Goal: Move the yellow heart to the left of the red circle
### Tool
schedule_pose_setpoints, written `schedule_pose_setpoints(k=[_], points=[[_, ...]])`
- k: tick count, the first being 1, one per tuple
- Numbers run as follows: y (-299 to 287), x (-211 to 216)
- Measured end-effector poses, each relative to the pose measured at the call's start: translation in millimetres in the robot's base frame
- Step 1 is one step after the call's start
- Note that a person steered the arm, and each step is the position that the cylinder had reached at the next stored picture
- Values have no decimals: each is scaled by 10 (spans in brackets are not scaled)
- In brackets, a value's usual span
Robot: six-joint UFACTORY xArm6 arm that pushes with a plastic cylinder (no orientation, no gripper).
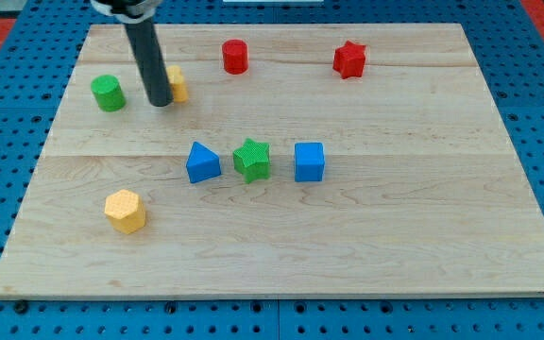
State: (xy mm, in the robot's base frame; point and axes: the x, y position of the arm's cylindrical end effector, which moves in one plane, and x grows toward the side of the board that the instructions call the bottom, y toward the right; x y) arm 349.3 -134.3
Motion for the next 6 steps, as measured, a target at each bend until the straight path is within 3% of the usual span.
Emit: schedule_pose_setpoints(k=[1, 4, 5, 6], points=[[94, -445], [184, -410], [230, -222], [-346, 223]])
